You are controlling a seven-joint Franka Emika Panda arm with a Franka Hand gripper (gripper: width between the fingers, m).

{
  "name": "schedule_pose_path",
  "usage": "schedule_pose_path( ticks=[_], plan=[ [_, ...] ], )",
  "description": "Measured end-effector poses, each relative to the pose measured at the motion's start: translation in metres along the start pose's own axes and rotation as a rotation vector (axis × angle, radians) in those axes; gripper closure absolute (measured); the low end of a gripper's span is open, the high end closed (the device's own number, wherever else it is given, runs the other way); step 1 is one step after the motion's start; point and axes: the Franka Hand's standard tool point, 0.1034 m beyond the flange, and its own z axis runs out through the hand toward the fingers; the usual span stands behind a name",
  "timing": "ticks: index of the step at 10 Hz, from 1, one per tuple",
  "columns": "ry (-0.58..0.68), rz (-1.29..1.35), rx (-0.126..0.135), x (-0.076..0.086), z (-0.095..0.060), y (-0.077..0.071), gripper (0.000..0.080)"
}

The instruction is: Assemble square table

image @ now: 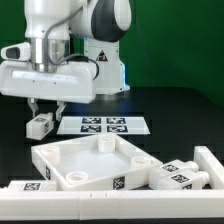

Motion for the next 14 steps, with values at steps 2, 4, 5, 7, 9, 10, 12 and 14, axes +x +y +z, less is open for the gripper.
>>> schedule_pose_path(
  ticks=[2,4,5,7,9,10,12,14],
  plan=[
    [-0.005,-0.019,0.004,0.001,0.005,-0.010,0.0514],
    [-0.005,-0.015,0.003,0.001,0.005,-0.008,0.0513],
    [-0.023,0.003,0.020,0.001,0.003,-0.017,0.0513],
    [-0.041,0.021,0.085,0.022,-0.029,-0.056,0.0199],
    [-0.108,0.120,0.141,0.047,-0.062,-0.096,0.0165],
    [-0.106,0.146,0.146,0.063,-0.071,-0.115,0.0153],
    [-0.136,0.270,0.129,0.087,-0.082,-0.165,0.0151],
    [-0.141,0.245,0.121,0.086,-0.076,-0.172,0.0151]
  ],
)
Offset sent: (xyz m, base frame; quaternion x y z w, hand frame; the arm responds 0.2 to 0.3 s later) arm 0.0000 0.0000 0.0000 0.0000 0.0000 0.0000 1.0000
